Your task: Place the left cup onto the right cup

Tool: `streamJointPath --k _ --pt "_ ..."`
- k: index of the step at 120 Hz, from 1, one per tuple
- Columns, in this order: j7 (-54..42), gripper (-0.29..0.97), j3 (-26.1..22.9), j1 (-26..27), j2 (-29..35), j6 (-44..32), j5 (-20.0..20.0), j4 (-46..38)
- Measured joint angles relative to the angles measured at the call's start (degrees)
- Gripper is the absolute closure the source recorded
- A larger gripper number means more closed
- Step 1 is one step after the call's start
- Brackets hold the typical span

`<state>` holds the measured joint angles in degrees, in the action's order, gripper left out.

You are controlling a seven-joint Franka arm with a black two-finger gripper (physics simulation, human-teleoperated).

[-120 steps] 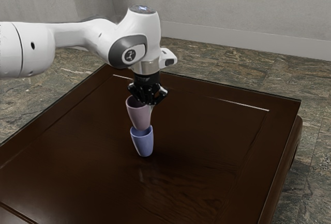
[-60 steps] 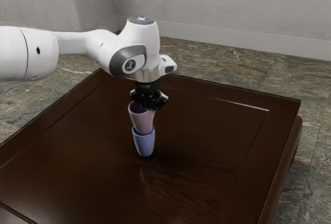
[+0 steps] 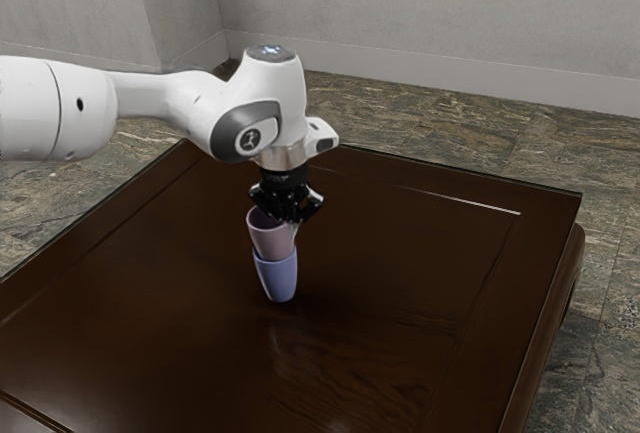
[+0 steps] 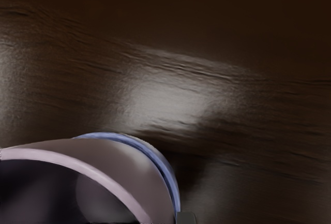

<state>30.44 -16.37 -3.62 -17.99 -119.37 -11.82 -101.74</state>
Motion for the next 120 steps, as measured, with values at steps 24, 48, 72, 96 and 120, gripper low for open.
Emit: streamJointPath --k 24,48,72,96,120 --pt "-0.2 0.67 0.8 0.0 -0.5 -0.4 0.2 -0.1" --pt "-0.4 0.28 1.1 0.0 -0.5 -0.3 0.6 -0.1" --pt "-0.6 0.11 1.1 0.0 -0.3 -0.2 0.7 -0.1" --pt "-0.6 0.04 1.1 0.0 0.2 -0.1 0.7 -0.1" --pt "-0.6 0.02 1.1 0.0 0.4 0.0 0.7 0.0"
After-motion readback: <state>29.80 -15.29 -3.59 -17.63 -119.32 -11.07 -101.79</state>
